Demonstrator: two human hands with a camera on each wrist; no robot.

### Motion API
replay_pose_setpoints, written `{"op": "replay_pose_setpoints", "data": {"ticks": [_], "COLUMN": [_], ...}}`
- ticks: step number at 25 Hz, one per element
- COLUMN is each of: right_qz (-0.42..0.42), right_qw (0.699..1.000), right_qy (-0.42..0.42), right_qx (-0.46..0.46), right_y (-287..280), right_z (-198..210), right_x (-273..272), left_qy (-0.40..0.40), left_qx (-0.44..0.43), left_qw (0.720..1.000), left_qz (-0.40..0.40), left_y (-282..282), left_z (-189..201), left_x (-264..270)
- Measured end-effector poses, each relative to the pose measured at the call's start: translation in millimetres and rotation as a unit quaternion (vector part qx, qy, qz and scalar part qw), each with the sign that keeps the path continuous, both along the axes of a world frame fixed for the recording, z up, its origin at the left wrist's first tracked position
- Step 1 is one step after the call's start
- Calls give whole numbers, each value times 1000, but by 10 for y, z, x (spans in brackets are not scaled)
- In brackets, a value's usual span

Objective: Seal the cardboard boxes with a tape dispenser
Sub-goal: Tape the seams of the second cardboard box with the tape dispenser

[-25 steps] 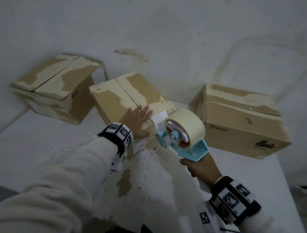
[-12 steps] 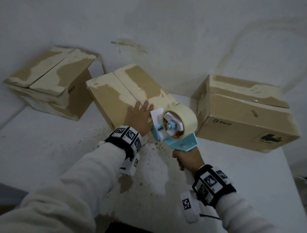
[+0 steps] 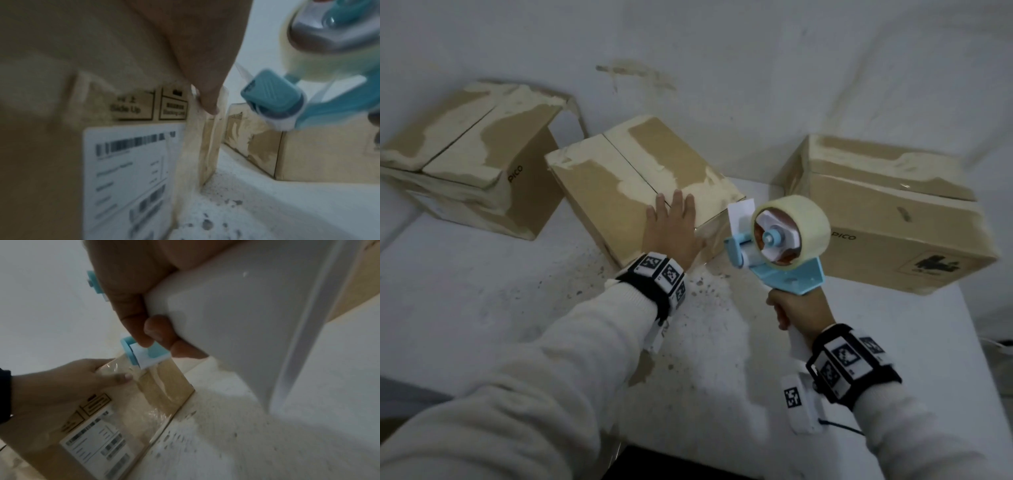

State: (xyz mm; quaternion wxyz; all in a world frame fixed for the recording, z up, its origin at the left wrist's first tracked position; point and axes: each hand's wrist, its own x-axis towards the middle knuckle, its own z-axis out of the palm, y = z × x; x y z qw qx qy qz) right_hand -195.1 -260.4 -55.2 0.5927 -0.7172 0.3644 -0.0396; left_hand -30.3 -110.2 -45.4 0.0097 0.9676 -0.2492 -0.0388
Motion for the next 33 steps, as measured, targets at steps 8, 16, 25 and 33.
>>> {"op": "replay_pose_setpoints", "data": {"ticks": [8,16,25,33], "right_qz": [43,157,217,239], "right_qw": [995,983,962,956], "right_qy": [-84,-93,-156,-159], "right_qx": [-30,-33,-61,-65], "right_y": [-27,204,721,787], "right_z": [498,925,1019,918], "right_x": [142,474,750,746], "left_qy": [-32,-23,490,505], "left_qx": [73,112,-495,-593], "left_qw": [980,940,686,583], "left_qz": [-182,-322,210,231], "left_y": [420,1238,1044,1145], "left_z": [68,297,861,802], "left_x": [-10,353,248,177]}}
